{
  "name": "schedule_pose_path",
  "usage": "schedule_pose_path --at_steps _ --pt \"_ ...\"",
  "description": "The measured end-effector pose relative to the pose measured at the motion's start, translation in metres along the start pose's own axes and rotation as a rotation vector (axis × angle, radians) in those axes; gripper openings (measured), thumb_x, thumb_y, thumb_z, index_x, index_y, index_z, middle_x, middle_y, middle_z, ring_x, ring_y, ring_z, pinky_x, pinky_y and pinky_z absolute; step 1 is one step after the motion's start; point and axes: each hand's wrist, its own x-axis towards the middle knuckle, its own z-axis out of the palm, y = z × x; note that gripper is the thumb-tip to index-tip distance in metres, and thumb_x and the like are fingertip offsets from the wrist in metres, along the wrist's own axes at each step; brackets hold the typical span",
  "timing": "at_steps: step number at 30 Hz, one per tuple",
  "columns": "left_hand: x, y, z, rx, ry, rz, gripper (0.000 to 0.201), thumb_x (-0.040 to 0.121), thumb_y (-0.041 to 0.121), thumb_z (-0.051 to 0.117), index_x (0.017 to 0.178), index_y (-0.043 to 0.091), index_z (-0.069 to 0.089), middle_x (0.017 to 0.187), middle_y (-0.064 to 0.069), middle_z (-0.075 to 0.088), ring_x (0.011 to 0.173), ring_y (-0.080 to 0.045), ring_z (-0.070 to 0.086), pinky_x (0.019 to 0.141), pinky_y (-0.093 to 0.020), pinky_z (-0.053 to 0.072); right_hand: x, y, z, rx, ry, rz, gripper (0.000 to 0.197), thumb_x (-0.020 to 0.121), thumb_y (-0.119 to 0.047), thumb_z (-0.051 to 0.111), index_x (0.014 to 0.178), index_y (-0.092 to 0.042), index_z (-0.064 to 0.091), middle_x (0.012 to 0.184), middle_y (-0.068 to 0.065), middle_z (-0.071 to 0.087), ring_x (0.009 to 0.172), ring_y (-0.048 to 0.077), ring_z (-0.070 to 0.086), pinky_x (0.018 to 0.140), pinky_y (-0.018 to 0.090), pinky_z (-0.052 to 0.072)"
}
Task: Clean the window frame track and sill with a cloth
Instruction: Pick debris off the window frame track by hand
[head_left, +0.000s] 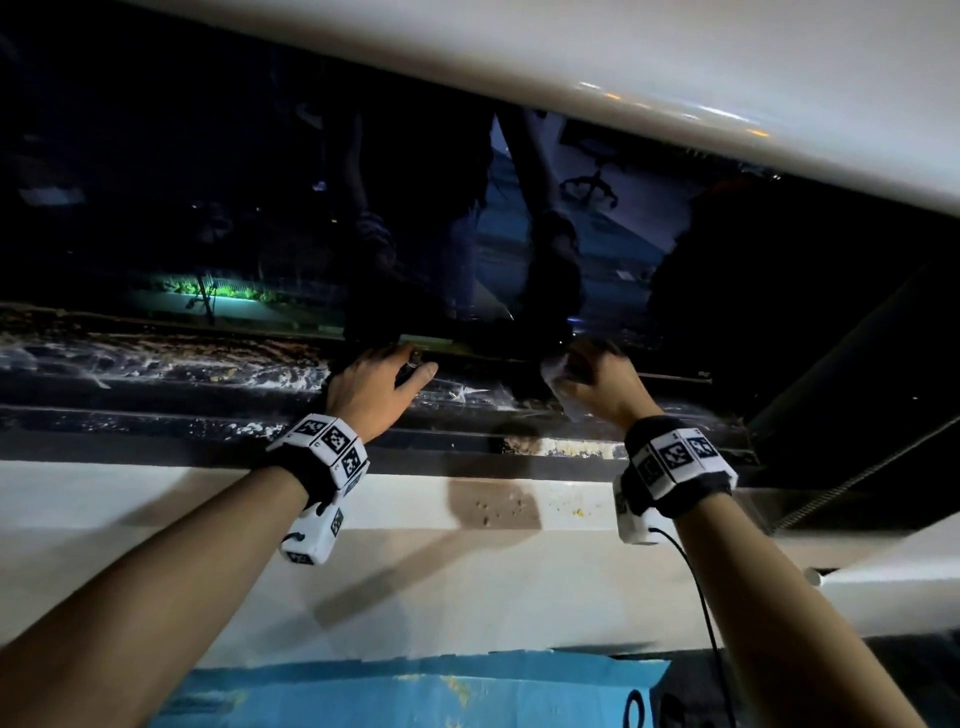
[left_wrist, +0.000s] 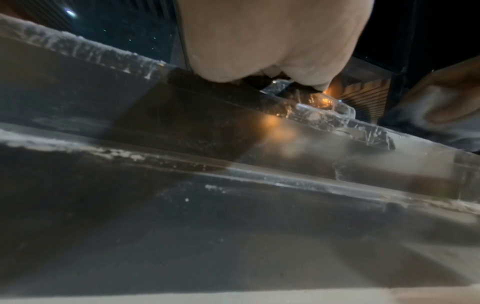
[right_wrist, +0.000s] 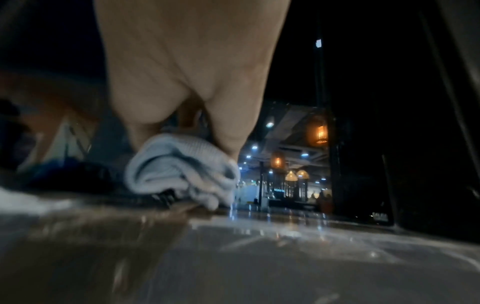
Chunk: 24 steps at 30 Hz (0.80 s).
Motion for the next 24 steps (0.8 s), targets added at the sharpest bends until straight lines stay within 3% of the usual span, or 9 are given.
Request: schedule_pose_path --at_steps 3,5,8,12,15,18,22,24 --pt "0.0 -0.001 0.001 0.007 -0.008 -0.006 0.057 0.088 0.067 0.027 0.126 0.03 0.05 0.12 -0.006 0.06 0.104 -0.031 0.058 0.071 -0.037 0.051 0.014 0.003 0.018 0.037 0.091 0.064 0.029 0.078 -0.016 0.066 0.104 -0.006 0.058 0.093 0.02 0.067 0.086 0.034 0.063 0.06 0.02 0.03" --pt "0.0 -0.002 0.002 0.004 -0.01 -0.009 0.058 0.088 0.067 0.028 0.127 0.03 0.049 0.122 -0.006 0.059 0.106 -0.031 0.057 0.073 -0.038 0.052 0.023 -0.004 0.039 0.036 0.125 0.118 0.03 0.081 -0.02 0.061 0.107 -0.008 0.054 0.094 0.02 0.066 0.087 0.036 0.063 0.062 0.028 0.041" --pt "0.001 -0.002 0.003 0.004 -0.013 -0.01 0.06 0.087 0.069 0.026 0.126 0.029 0.049 0.124 -0.006 0.058 0.108 -0.031 0.057 0.075 -0.04 0.052 0.03 -0.026 0.06 -0.013 0.217 0.187 0.033 0.088 -0.018 0.055 0.115 0.0 0.048 0.108 0.026 0.059 0.096 0.043 0.058 0.071 0.042 0.046" --pt "0.001 -0.002 0.004 0.027 0.002 -0.012 0.059 0.088 0.068 0.026 0.123 0.028 0.05 0.121 -0.006 0.058 0.106 -0.03 0.057 0.072 -0.037 0.051 0.03 -0.037 0.067 -0.037 0.115 0.079 0.03 0.083 -0.013 0.057 0.111 -0.003 0.054 0.105 0.024 0.061 0.094 0.042 0.06 0.073 0.042 0.049" --pt "0.001 -0.002 0.005 0.034 0.011 -0.004 0.058 0.088 0.068 0.026 0.12 0.027 0.052 0.119 -0.006 0.059 0.104 -0.03 0.058 0.07 -0.036 0.051 0.024 -0.032 0.046 -0.012 -0.076 -0.014 0.032 0.071 -0.031 0.056 0.092 -0.008 0.064 0.092 0.018 0.067 0.086 0.032 0.064 0.068 0.031 0.045" --pt "0.002 -0.004 0.005 0.032 0.013 -0.001 0.063 0.085 0.072 0.021 0.119 0.029 0.053 0.12 -0.005 0.059 0.104 -0.029 0.058 0.07 -0.038 0.053 0.024 -0.023 0.007 0.03 -0.261 -0.05 0.025 0.073 -0.024 0.067 0.09 -0.007 0.066 0.087 0.012 0.067 0.08 0.02 0.06 0.074 0.029 0.044" --pt "0.0 0.0 0.004 0.033 0.023 -0.004 0.058 0.087 0.068 0.026 0.117 0.028 0.055 0.119 -0.004 0.06 0.103 -0.029 0.058 0.069 -0.037 0.052 0.037 -0.019 -0.004 0.068 -0.096 -0.031 0.026 0.08 -0.016 0.066 0.106 -0.018 0.064 0.085 0.003 0.065 0.078 0.012 0.057 0.069 0.027 0.051" --pt "-0.001 0.0 0.003 0.031 0.031 -0.007 0.055 0.089 0.065 0.03 0.121 0.028 0.055 0.119 -0.005 0.06 0.105 -0.029 0.058 0.071 -0.036 0.051 0.038 -0.031 0.017 0.079 -0.097 -0.14 0.022 0.079 -0.014 0.064 0.101 -0.018 0.066 0.083 0.005 0.068 0.078 0.009 0.053 0.083 0.035 0.051"
